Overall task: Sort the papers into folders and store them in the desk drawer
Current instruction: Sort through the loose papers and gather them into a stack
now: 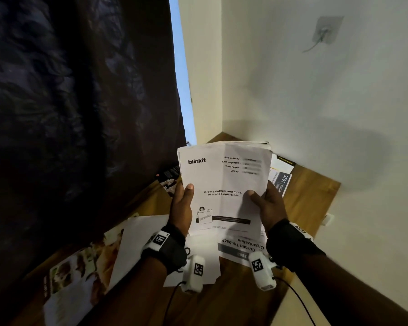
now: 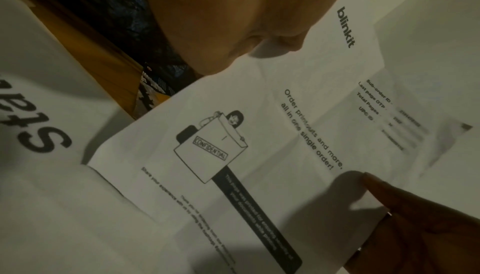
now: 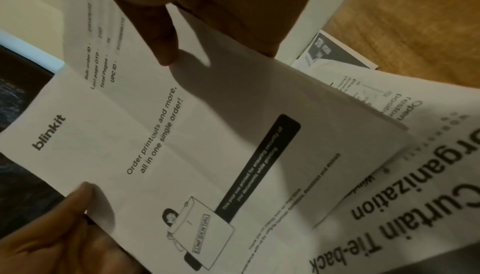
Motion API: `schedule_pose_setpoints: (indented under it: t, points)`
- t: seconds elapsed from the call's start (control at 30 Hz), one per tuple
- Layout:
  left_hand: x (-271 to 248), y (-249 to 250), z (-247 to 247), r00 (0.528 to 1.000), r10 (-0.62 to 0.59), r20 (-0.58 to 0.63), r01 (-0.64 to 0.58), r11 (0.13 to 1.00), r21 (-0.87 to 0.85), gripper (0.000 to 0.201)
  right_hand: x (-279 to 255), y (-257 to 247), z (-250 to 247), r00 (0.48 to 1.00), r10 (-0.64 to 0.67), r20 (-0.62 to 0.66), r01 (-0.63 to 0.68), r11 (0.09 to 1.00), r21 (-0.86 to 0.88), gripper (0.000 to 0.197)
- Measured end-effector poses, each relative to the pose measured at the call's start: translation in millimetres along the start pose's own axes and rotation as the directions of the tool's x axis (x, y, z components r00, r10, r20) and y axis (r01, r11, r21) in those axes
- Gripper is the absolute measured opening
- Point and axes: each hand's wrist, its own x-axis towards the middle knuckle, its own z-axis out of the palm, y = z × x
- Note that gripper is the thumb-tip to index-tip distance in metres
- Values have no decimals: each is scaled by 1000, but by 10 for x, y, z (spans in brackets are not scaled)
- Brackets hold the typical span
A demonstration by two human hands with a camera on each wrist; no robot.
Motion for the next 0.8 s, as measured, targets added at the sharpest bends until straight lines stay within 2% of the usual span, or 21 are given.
schedule_pose_setpoints:
  t: [0.13, 0.23, 0.33, 0.4, 0.5, 0.57, 0.63, 0.7, 0.73, 0.8]
  points:
    - [46, -137, -139, 997, -13, 74, 6, 995, 96, 29, -24, 137, -31, 1000, 5, -26, -9, 990, -142, 17]
    - [53, -183, -168, 996, -30, 80, 19, 991, 133, 27, -71, 130, -28, 997, -50, -63, 35, 975, -222, 13]
    - [86, -119, -193, 993, -16, 119, -3, 988, 153, 39, -53, 49, -34, 994, -86, -67, 68, 969, -238, 10]
    - [119, -58, -270, 981, -15, 196, -29, 975, 220, 42, -8, 37, -81, 993, -88, -79, 63, 960, -273, 8]
    - [106, -23, -491, 967, -84, 242, -27, 906, 422, 30, 41, 76, -213, 990, -58, -131, 19, 960, -279, 11]
    - [18, -28, -733, 968, -112, 226, -64, 757, 650, 25, 46, 149, -311, 984, -8, -178, -43, 958, -285, 17]
    - [-118, -33, -978, 957, -180, 227, -108, 506, 856, 28, 57, 261, -430, 967, 43, -252, -122, 944, -306, 25]
    - [-308, 2, -1155, 951, -237, 200, -141, 245, 959, 35, 54, 382, -530, 948, 103, -302, -197, 932, -303, 29]
    - [-397, 22, -1204, 946, -260, 196, -155, 171, 973, 39, 48, 432, -567, 935, 137, -326, -234, 931, -281, 30]
    - [-550, 30, -1258, 924, -322, 205, -190, 80, 979, 49, 17, 519, -612, 911, 192, -364, -294, 922, -251, 30]
